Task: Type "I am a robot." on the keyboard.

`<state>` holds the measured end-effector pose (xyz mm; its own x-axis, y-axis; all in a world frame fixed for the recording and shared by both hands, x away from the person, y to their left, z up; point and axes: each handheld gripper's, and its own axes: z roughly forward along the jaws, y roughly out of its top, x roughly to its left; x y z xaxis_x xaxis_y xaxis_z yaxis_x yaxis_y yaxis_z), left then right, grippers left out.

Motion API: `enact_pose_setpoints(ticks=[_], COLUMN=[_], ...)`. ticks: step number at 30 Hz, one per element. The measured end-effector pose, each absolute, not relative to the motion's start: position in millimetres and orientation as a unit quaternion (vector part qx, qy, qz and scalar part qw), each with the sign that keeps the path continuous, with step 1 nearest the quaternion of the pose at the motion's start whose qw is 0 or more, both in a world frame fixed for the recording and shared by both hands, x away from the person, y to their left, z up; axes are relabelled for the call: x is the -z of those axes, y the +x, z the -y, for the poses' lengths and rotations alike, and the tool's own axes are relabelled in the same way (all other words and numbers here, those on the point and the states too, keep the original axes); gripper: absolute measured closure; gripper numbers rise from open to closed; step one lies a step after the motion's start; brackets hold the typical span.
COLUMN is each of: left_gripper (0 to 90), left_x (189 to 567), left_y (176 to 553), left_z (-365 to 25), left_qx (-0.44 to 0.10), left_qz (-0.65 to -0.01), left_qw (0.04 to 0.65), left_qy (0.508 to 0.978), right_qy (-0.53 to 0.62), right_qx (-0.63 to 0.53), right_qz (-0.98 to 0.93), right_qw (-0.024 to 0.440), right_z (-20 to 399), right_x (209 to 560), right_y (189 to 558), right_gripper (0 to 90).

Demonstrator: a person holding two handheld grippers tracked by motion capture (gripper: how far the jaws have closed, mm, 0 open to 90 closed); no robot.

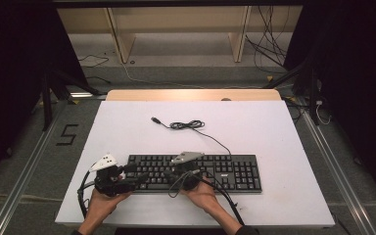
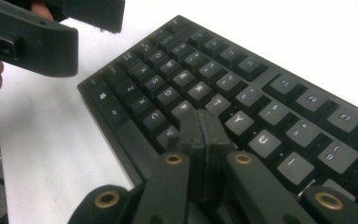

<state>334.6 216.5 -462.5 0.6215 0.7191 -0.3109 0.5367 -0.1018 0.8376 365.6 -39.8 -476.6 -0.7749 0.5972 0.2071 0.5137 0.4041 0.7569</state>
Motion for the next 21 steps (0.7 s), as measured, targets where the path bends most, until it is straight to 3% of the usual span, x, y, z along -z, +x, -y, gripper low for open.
enact_pose_setpoints(ticks=[21], left_gripper=[30.6], left_x=[460.9], left_y=[333.2], left_z=[-216.9], left_qx=[-0.094], left_qz=[-0.421], left_qw=[0.526], left_qy=[0.733], right_qy=[0.325], right_qx=[-0.417], right_qz=[-0.848], right_qw=[0.045], right_z=[33.6], right_x=[484.5], right_y=[363.4], right_gripper=[90.0])
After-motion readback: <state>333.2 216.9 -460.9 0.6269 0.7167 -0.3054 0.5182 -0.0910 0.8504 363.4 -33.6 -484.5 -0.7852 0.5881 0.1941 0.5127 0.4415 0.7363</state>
